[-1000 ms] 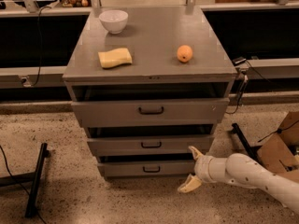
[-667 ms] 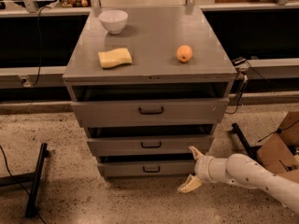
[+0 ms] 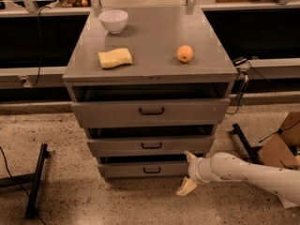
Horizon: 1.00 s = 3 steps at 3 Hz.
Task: Open bottom drawer
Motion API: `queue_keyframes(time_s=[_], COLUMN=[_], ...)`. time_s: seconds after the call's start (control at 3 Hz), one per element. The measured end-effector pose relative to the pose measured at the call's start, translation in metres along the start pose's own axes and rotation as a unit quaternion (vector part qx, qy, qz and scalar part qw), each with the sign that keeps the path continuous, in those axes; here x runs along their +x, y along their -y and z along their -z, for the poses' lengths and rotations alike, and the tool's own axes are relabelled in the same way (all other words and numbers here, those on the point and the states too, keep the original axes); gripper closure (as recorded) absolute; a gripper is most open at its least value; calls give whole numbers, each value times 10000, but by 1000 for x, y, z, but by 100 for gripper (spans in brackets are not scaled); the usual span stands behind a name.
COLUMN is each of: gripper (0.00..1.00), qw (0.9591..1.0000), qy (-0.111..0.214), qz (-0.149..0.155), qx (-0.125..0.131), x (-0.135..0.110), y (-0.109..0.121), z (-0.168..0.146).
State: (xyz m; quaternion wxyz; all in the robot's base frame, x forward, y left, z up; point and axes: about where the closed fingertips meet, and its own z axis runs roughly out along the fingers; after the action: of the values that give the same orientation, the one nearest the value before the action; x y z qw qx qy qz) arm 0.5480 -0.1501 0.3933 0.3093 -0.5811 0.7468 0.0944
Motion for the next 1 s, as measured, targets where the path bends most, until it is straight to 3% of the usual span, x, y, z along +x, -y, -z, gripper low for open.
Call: queue_keyframes(time_s=[0.67,1.0], gripper=[0,0], qw=[9981,9979], qy=[107,108], qz=[95,73], qx=[-596,-635], x=[68,105], y=[-14,-15], z=[-64,-81])
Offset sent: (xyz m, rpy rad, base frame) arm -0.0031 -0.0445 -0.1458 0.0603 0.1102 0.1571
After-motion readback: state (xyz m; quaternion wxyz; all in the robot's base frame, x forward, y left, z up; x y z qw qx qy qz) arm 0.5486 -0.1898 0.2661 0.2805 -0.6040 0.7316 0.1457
